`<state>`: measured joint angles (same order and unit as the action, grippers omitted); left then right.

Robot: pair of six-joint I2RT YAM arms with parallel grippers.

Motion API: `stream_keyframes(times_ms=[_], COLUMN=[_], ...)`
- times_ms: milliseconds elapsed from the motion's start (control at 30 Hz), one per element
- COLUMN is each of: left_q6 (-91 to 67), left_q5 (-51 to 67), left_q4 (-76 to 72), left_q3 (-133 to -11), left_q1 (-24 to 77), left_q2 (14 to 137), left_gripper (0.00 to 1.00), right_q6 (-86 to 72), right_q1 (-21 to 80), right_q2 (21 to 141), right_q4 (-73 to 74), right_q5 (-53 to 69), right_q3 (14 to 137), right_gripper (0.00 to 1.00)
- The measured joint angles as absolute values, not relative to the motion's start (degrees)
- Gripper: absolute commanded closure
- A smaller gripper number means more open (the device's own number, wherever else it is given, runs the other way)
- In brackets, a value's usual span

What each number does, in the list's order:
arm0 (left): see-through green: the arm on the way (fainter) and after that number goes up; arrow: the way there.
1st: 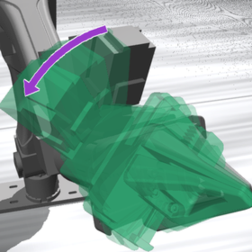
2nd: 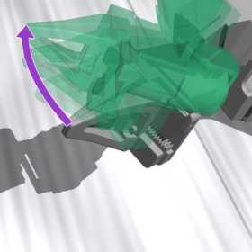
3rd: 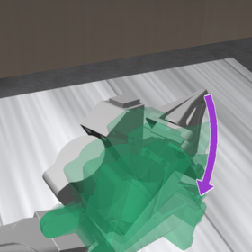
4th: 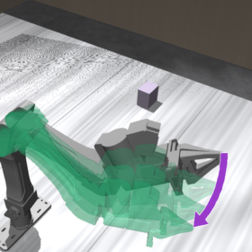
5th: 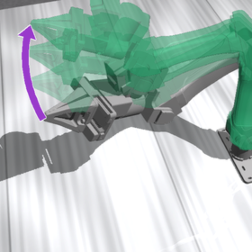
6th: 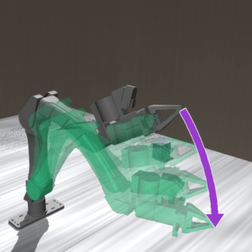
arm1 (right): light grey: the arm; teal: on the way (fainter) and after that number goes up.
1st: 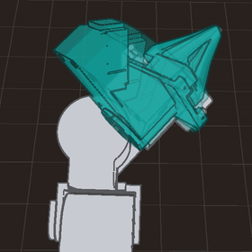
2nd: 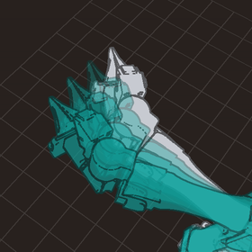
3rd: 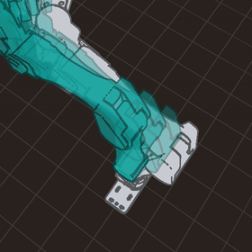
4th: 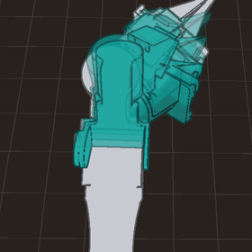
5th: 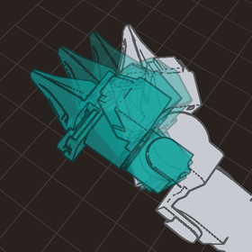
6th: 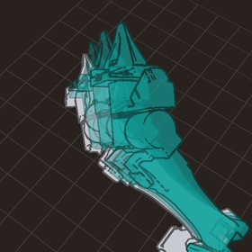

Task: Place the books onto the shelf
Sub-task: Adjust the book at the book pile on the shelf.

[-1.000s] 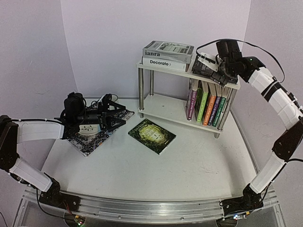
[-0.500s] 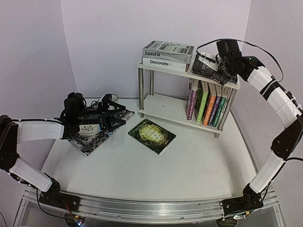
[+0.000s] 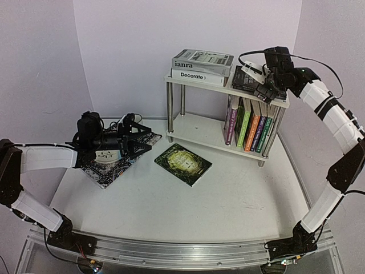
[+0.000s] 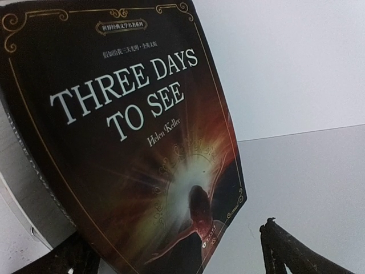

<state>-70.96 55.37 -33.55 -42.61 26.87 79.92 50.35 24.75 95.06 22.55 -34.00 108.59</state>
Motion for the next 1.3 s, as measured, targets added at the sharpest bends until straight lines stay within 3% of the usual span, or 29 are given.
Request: stream_keyframes(times_ms=[300, 533, 900, 1300], left_q6=[-71.0, -71.0, -71.0, -70.7], left_q5=[55.4, 55.4, 55.4, 55.5], left_q4=[-33.6, -33.6, -33.6, -33.6], left_q3=[-42.6, -42.6, -42.6, -42.6], left_q1=[26.9, 26.9, 26.9, 26.9], left_q2=[80.0, 80.0, 80.0, 80.6], left_gripper=[0.10, 0.10, 0.09, 0.10], right_q6=[47.9, 48.0, 44.2, 28.3], right_q1=[24.4, 24.4, 24.4, 24.4], right_q2=[94.2, 94.2, 92.6, 79.9], right_q4=[23.9, 24.5, 25.9, 24.1], right_q5=[-29.6, -29.5, -24.8, -8.2], right_q3=[108.7, 108.7, 108.4, 103.6], right_gripper=[0.03, 0.13, 0.10, 0.09])
